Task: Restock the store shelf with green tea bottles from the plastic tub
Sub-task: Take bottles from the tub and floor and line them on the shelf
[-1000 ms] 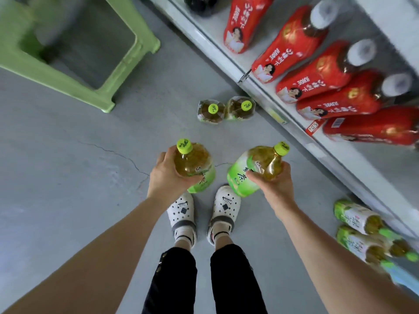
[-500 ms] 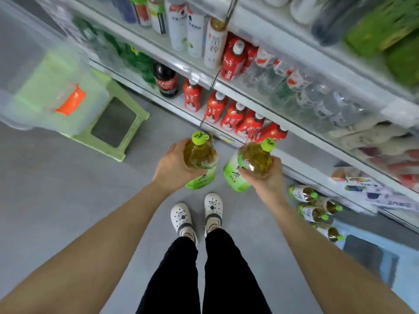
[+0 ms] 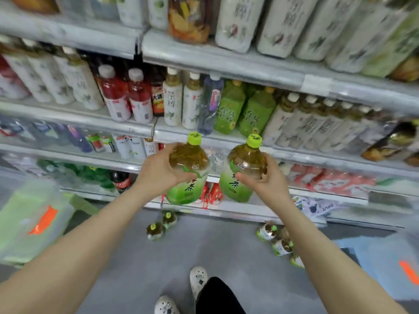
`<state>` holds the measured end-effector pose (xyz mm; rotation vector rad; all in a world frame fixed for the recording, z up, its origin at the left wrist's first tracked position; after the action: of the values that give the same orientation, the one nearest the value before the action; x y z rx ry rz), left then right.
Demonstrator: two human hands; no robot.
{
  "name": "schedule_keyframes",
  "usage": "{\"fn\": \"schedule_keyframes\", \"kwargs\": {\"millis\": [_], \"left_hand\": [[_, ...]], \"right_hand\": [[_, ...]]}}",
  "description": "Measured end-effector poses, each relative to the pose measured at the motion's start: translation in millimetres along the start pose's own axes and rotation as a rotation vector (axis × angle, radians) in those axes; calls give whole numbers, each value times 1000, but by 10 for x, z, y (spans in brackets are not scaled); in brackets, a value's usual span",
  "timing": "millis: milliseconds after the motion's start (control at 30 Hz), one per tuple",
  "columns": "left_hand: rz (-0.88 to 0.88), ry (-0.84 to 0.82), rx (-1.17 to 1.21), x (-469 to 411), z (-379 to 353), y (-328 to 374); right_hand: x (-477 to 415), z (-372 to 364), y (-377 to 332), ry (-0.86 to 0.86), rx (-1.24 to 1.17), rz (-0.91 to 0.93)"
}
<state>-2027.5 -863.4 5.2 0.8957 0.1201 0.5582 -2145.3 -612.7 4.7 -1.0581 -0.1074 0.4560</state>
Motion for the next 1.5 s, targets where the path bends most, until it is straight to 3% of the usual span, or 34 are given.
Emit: {"fn": "schedule_keyframes", "kwargs": {"millis": [367, 800, 933, 1167, 1500], "left_hand": [[-363, -24, 75, -190, 352, 2066], [-482, -49, 346, -381, 570, 4310], [-546, 72, 391, -409, 670, 4857], [-555, 186, 448, -459, 696, 5462], [-559, 231, 505, -643, 519, 5828]], "right_hand": [[-211, 1812, -1137, 118, 135, 117], [-990, 4110, -2269, 224, 20, 320], [-1372, 4726, -2553, 299, 17, 413], [-2160, 5189, -2581, 339, -58, 495], [-3136, 5214, -2240, 145, -35, 453]]}}
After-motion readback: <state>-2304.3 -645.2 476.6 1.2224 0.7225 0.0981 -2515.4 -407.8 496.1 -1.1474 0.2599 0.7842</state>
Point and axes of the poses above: each hand's wrist, its own x-axis away from the middle knuckle, its own z-axis out of the back of the hand, y = z × x, the point moved 3 cm from there along -x, towards the middle knuckle, and after that the axes turned 8 degrees about z, right-handed, at the moved point
